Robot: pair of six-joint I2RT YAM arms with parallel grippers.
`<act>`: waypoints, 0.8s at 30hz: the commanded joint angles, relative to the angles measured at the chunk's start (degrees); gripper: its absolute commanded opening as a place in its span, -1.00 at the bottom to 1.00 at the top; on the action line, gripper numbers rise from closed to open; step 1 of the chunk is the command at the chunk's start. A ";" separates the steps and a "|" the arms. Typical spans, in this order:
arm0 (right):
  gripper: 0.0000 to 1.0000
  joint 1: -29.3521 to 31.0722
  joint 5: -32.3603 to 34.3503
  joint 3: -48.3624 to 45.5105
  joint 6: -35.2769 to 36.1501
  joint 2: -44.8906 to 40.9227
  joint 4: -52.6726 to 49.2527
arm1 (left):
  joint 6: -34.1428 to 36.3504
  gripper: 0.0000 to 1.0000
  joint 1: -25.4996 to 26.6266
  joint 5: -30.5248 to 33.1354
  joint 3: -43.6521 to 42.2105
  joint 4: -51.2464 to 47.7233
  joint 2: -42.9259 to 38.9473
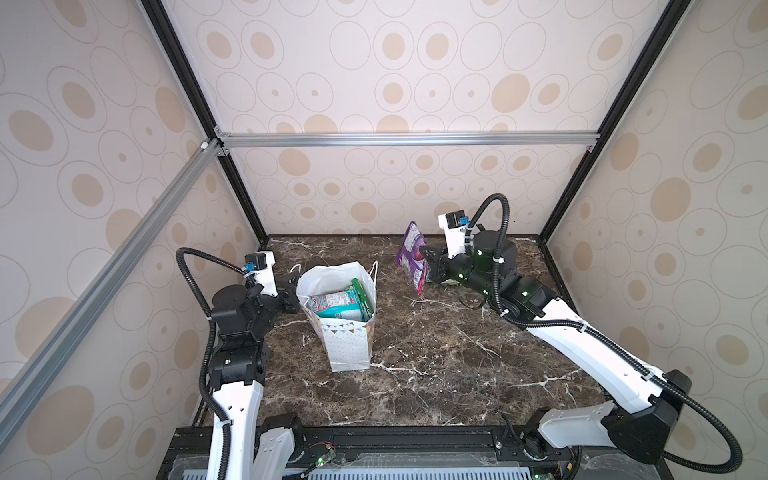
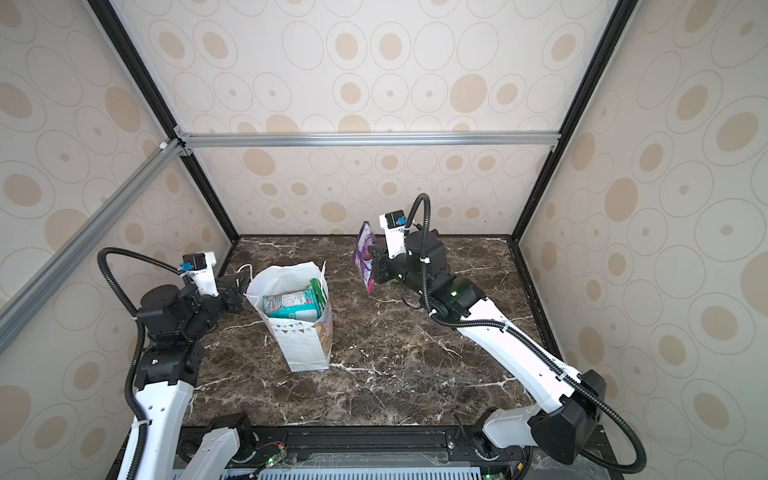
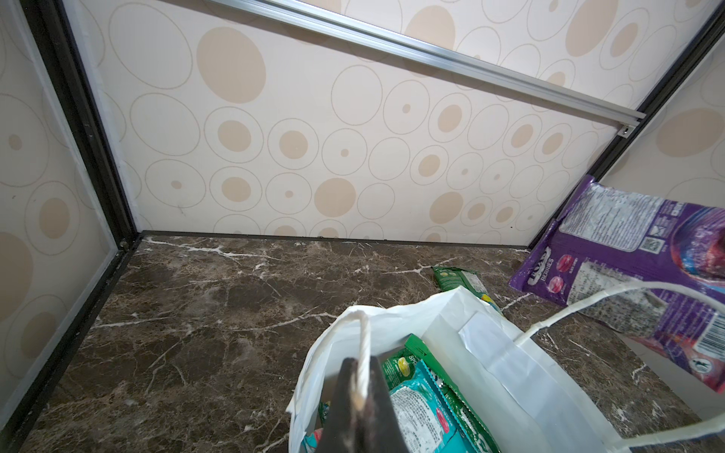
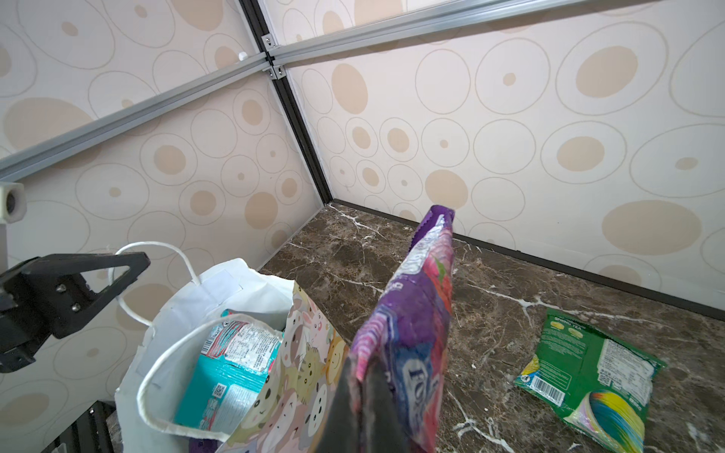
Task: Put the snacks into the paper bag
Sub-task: 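Lift the purple packet with the right gripper and raise it high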
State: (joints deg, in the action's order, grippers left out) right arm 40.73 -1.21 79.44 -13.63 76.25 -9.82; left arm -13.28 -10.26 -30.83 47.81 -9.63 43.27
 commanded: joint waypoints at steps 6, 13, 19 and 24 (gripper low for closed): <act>-1.00 4.43 1.17 6.09 6.01 -1.61 2.52 | -0.52 -1.00 -0.40 -1.00 0.22 1.28 -0.99; -1.00 7.94 3.04 11.55 9.39 -0.07 0.86 | -0.59 -1.00 -0.37 -1.29 0.13 1.32 -0.99; -1.00 9.84 6.05 14.70 11.06 0.43 1.85 | -0.58 -1.00 -0.37 -1.30 0.10 1.34 -1.01; -1.00 11.60 6.00 18.61 12.81 2.25 0.32 | -0.58 -1.00 -0.37 -1.34 0.18 1.36 -1.01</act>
State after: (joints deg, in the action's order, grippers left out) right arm 51.11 3.99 94.94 -3.27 77.80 -11.44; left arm -13.30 -10.26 -31.09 47.81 -9.52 42.94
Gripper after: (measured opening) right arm 0.042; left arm 0.048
